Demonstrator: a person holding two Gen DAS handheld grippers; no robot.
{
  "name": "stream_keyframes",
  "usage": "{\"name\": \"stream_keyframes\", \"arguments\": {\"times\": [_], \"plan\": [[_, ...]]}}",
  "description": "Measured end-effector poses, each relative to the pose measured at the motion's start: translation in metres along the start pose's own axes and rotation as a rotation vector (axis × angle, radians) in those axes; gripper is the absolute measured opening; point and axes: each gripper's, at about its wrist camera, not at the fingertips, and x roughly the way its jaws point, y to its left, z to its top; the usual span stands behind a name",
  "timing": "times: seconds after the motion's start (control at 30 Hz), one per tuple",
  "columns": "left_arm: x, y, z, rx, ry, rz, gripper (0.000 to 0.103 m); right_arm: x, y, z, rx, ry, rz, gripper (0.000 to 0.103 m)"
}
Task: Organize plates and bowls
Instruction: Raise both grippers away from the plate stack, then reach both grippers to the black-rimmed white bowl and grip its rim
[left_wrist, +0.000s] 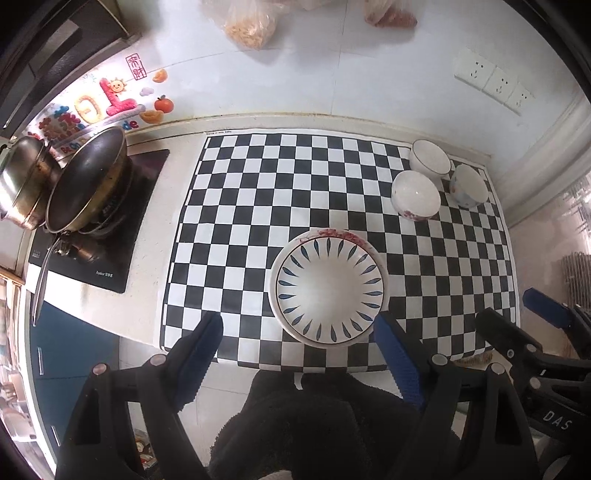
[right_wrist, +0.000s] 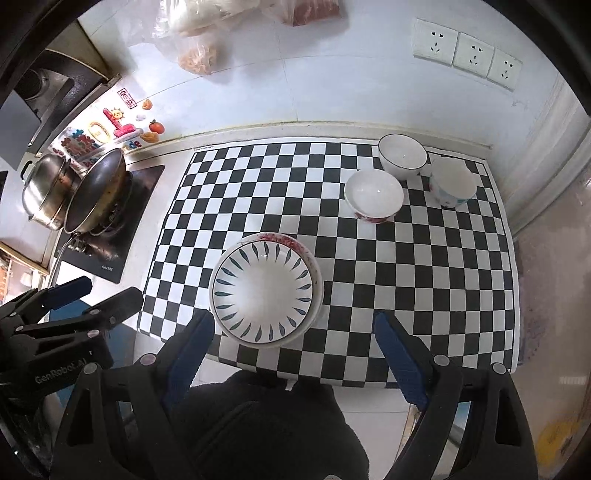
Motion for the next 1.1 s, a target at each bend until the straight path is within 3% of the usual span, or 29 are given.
{"name": "stream_keyframes", "arguments": {"times": [0.2,0.4,0.67,0.9,1.0,1.1], "plan": [[0.009,-0.012,0.008,-0.023,-0.019,-0.015,0.083,0.011,-0.029,0.002,0.072,-0.020,0.074,0.091],[0.053,-0.030,0.054,-0.025,-0.035,-0.066,0.083,0.046,-0.095,0.031,0.201,-0.054,0.011,0.091],[0.150,-0.088,0.135,0.064,0.042,-0.151,0.083,0.132,-0.186,0.090,0.359,-0.025,0.008,0.090],[0.222,-0.138,0.181,0.145,0.133,-0.173,0.082,0.203,-0.227,0.128,0.408,0.039,-0.009,0.090],[0.252,-0.157,0.196,0.181,0.178,-0.173,0.075,0.228,-0.238,0.136,0.424,0.068,-0.003,0.089],[0.274,-0.170,0.205,0.211,0.206,-0.165,0.074,0.253,-0.246,0.142,0.434,0.100,0.003,0.086]]}}
